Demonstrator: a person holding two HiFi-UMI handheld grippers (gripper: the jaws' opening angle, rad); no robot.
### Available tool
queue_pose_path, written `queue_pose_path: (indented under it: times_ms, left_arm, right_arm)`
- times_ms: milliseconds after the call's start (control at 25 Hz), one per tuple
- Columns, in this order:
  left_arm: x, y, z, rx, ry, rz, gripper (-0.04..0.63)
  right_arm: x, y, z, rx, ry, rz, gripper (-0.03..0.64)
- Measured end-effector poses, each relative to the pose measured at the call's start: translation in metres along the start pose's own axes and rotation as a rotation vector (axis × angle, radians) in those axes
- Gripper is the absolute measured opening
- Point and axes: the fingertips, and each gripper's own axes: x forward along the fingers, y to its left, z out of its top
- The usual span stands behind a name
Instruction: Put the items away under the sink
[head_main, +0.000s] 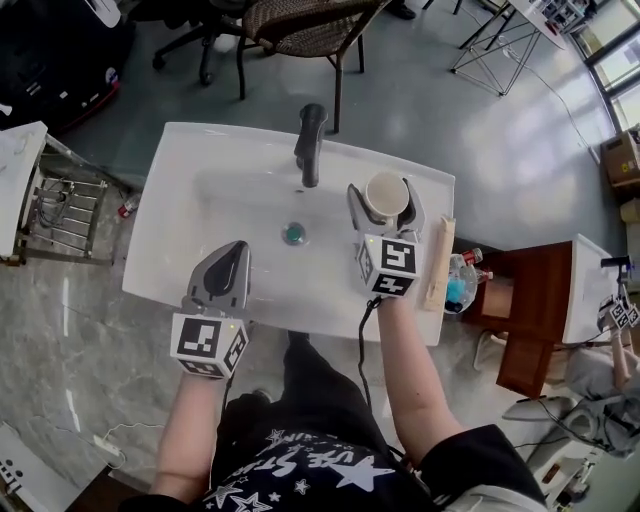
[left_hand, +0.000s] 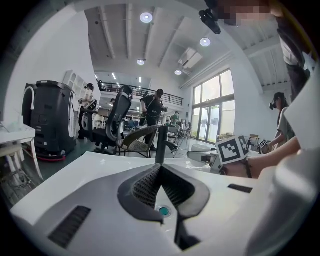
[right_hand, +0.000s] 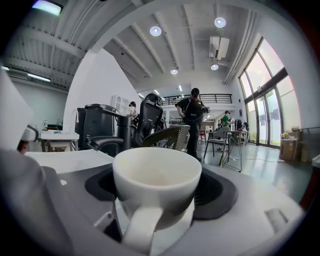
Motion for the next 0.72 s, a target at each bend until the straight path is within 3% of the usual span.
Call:
queue_pose_path:
  times_ms: [400, 720]
  left_arm:
    - [-0.106, 0.001, -0.024, -0.015, -0.039, -0.015, 0.009]
    - [-0.211, 0.005, -0.080, -0.028, -0.016, -0.010, 0.009]
  right_arm:
    - [-0.113, 0.070, 0.037, 0.045, -0.087, 0.035, 0.402]
    - [-0.219, 0.163, 0.025, 0.050, -0.112, 0.101, 0.402]
